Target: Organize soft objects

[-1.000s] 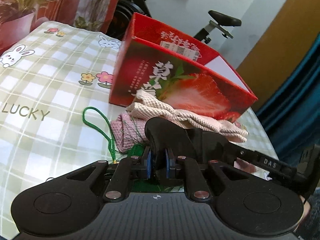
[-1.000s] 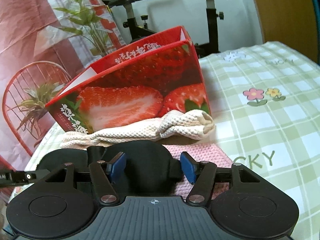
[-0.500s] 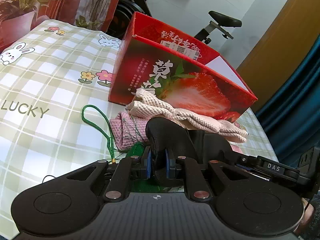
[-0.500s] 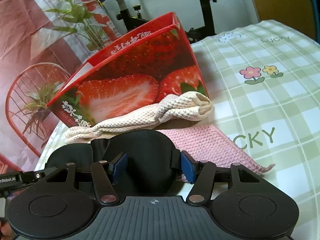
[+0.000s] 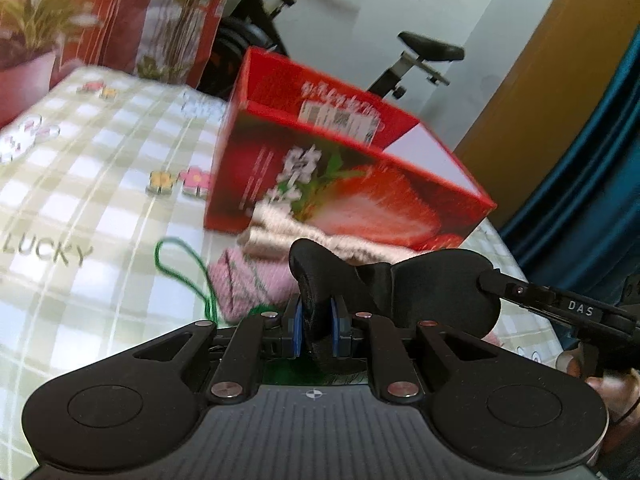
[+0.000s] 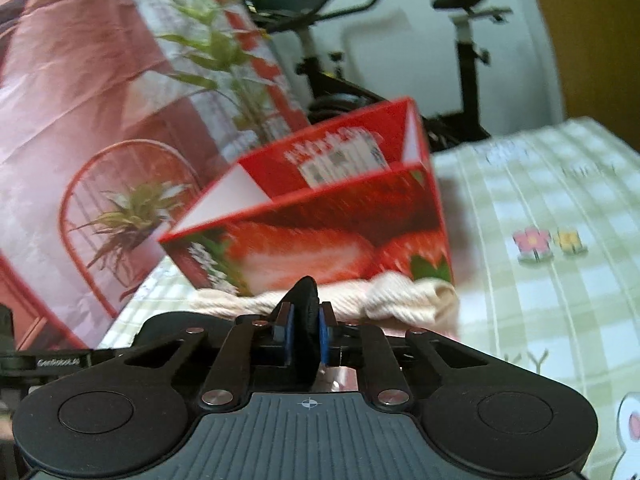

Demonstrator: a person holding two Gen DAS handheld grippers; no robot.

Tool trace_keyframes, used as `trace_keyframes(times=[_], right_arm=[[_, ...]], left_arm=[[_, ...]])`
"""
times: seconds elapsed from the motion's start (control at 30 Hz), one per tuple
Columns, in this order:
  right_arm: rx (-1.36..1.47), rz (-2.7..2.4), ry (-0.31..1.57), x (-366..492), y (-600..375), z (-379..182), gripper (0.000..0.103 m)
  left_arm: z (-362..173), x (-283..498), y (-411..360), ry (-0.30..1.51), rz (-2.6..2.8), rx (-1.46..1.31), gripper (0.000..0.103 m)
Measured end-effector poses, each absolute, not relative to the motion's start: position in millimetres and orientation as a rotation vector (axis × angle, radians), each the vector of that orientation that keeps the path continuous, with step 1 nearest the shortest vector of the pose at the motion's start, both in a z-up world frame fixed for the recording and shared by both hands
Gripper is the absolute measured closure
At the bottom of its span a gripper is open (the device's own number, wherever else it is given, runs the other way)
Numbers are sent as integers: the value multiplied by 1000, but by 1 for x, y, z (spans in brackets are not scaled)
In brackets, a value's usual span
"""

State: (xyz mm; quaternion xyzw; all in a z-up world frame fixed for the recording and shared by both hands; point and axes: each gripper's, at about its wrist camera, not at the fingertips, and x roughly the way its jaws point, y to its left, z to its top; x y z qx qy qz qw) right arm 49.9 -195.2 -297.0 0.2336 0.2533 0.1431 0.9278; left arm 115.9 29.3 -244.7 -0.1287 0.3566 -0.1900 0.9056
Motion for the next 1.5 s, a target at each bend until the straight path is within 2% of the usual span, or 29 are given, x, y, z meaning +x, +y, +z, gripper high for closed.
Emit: trace_keyframes(times=[0.4, 0.83, 1.2, 1.5], right_arm=[[384, 368, 337, 56, -199, -213, 92], [229, 325, 287, 148, -196, -164, 93], [119, 248, 415, 256, -179, -187, 94], [87, 188, 622, 304, -172, -232, 93]], left_arm=[[-166, 116, 22, 493, -436, -143, 88], [-128, 199, -17, 400, -394, 20, 88], [-147, 308, -43, 565, -326, 65, 88], [-184, 347, -53, 719, -315, 152, 88]])
